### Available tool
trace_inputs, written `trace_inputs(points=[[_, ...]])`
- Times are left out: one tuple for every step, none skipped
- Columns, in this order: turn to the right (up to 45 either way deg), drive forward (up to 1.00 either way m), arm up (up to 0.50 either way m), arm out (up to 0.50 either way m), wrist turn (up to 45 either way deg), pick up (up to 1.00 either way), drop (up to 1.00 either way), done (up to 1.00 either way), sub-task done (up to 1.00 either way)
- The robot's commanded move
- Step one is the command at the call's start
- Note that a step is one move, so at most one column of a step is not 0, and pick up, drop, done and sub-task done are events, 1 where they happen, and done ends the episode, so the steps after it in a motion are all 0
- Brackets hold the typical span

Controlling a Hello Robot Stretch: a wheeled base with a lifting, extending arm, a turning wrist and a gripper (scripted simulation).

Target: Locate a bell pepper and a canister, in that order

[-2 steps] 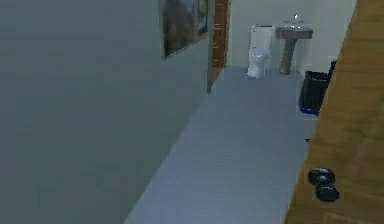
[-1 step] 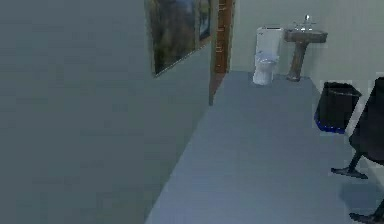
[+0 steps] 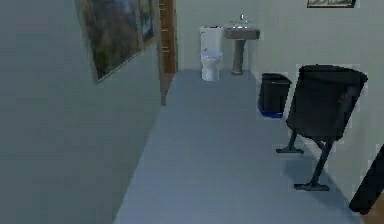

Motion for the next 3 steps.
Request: trace_inputs(points=[[0.0, 0.5, 0.0, 0.0, 0.0, 0.0, 0.0, 0.0, 0.0], [45.0, 0.0, 0.0, 0.0, 0.0, 0.0, 0.0, 0.0, 0.0], [18.0, 0.0, 0.0, 0.0, 0.0, 0.0, 0.0, 0.0, 0.0]])
